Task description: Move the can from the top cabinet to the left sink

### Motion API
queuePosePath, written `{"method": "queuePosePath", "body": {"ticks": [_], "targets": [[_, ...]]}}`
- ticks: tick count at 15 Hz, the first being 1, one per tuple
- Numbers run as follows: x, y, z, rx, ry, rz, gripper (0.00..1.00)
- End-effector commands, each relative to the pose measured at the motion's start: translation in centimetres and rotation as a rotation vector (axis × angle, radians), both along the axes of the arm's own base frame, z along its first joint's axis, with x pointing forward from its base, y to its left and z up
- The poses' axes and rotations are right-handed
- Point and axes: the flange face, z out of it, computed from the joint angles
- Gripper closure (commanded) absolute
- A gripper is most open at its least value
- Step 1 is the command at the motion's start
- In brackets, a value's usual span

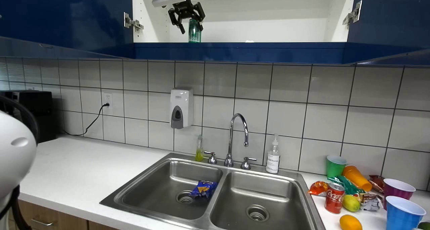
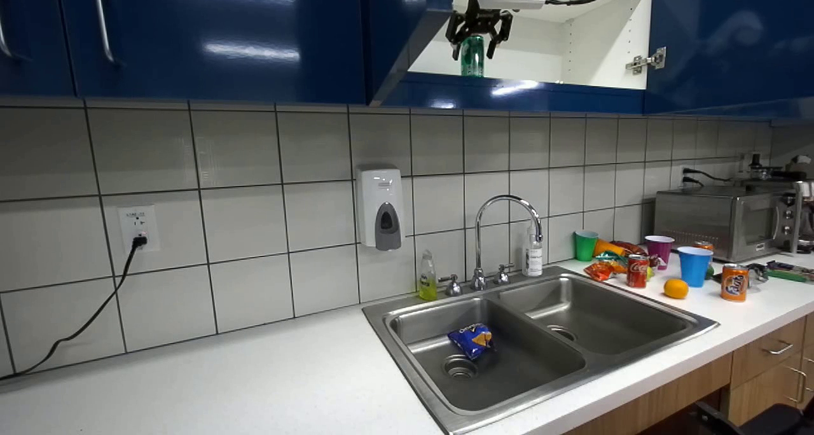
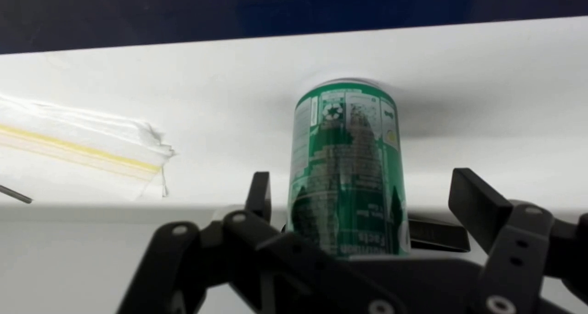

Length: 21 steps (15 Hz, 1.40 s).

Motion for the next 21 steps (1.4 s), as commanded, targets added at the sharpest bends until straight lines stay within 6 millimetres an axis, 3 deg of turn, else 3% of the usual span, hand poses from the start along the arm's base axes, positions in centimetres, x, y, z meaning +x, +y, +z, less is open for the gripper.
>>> {"method": "queuePosePath", "body": {"ticks": [1,14,15,16,20,21], "targets": [[0.6,0.02,0.6,-0.03,-0.022,0.009,0.0],[0.98,-0.16,0.43,-0.026,-0.044,0.009,0.0],[0.99,-0.18,0.42,-0.026,-0.045,0.009,0.25],[1.01,-0.2,0.41,-0.024,-0.047,0.009,0.26],[1.1,-0.39,0.25,-0.023,-0.047,0.007,0.58],[1.1,-0.41,0.22,-0.021,-0.047,0.007,0.61]]}}
